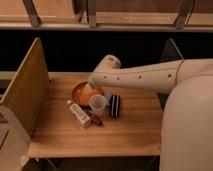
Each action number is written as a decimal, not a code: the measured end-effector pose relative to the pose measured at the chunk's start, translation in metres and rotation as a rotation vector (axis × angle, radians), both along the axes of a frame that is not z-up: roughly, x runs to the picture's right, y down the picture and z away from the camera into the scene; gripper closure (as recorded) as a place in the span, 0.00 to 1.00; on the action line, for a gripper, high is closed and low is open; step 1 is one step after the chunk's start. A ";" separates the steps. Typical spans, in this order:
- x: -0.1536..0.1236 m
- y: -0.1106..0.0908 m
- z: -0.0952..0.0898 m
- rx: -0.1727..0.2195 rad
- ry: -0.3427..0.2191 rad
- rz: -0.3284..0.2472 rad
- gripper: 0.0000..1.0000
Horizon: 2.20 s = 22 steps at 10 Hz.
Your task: Drag the ceramic bowl in a circle
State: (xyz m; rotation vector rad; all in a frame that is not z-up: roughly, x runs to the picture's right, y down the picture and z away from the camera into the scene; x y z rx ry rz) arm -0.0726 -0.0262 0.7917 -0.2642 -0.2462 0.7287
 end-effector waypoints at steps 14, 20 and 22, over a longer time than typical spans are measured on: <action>-0.037 -0.075 0.025 0.209 -0.195 -0.072 0.26; 0.014 -0.094 0.064 0.186 -0.102 -0.002 0.26; 0.017 -0.092 0.089 0.136 -0.078 0.025 0.26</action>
